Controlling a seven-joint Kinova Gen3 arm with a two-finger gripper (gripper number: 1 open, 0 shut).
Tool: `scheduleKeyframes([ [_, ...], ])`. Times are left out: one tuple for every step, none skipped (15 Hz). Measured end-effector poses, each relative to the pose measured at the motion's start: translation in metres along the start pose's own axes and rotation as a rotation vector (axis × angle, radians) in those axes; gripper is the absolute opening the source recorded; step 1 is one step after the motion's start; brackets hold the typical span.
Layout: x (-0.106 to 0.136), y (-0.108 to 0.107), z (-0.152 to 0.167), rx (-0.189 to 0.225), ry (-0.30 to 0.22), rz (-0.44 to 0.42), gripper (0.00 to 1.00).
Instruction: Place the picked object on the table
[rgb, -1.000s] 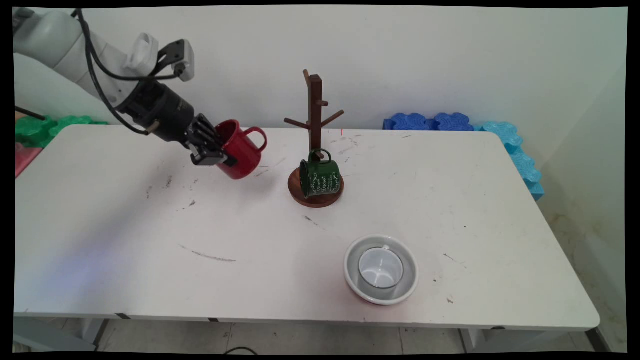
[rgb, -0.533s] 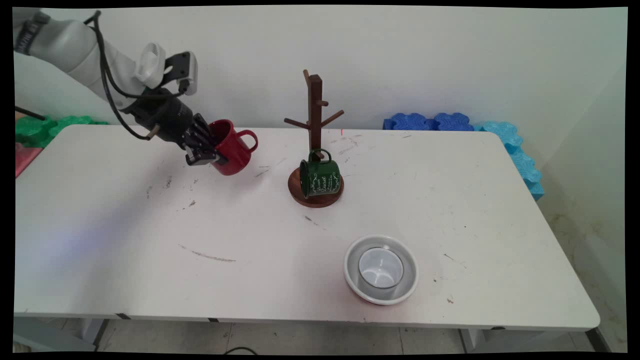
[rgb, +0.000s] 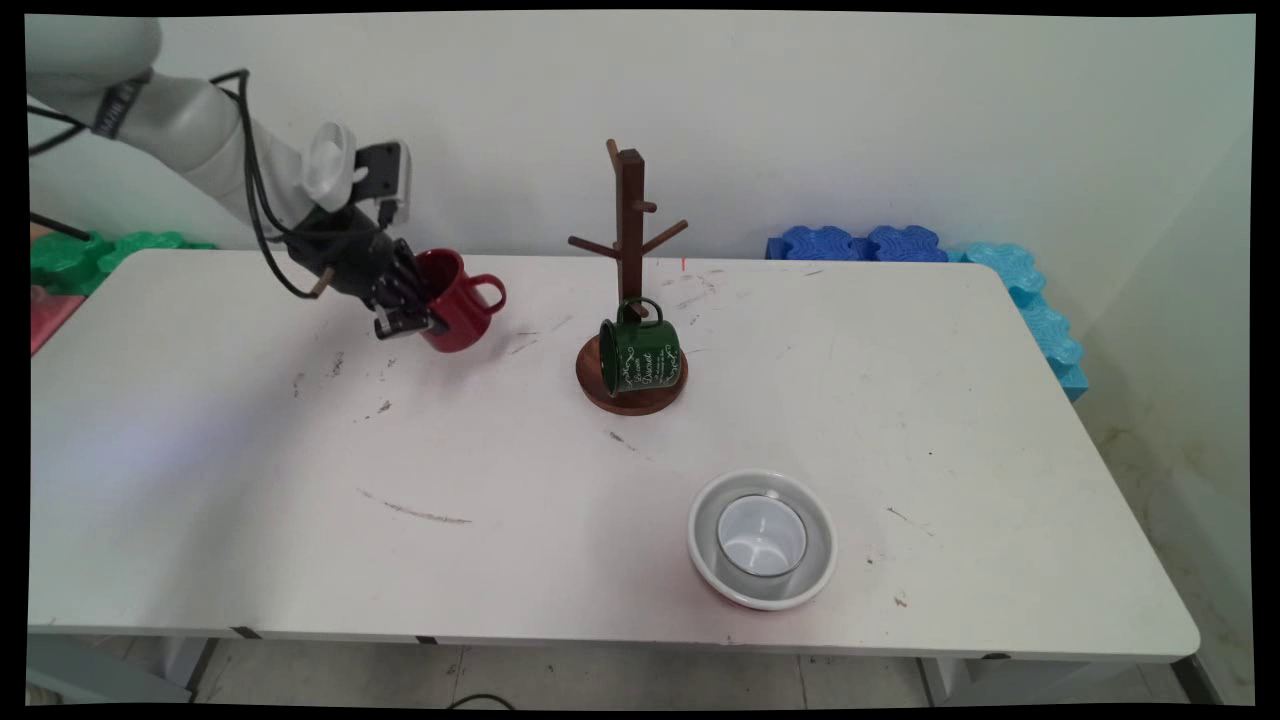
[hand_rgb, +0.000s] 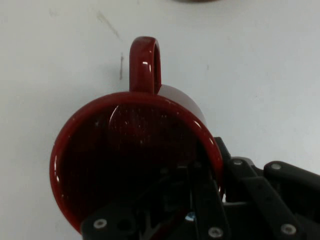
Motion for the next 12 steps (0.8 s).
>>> scheduleKeyframes([
  [-0.002,0.0,0.006,0.0,-0.008,0.006,0.0],
  [-0.004,0.0,0.012,0.0,-0.015,0.01,0.0],
  [-0.006,0.0,0.018,0.0,-0.021,0.014,0.0],
  [-0.007,0.0,0.023,0.0,-0.027,0.018,0.0],
  [-0.008,0.0,0.027,0.0,-0.032,0.021,0.0],
  [-0.01,0.0,0.031,0.0,-0.036,0.024,0.0],
  [-0.011,-0.001,0.035,0.0,-0.04,0.027,0.0],
  [-0.011,-0.001,0.038,0.0,-0.043,0.03,0.0],
  [-0.012,-0.001,0.042,0.0,-0.046,0.033,0.0],
  [-0.012,-0.001,0.045,0.0,-0.048,0.036,0.0],
  [-0.012,-0.001,0.047,0.0,-0.05,0.038,0.0],
  [-0.012,-0.001,0.05,0.0,-0.052,0.04,0.0],
])
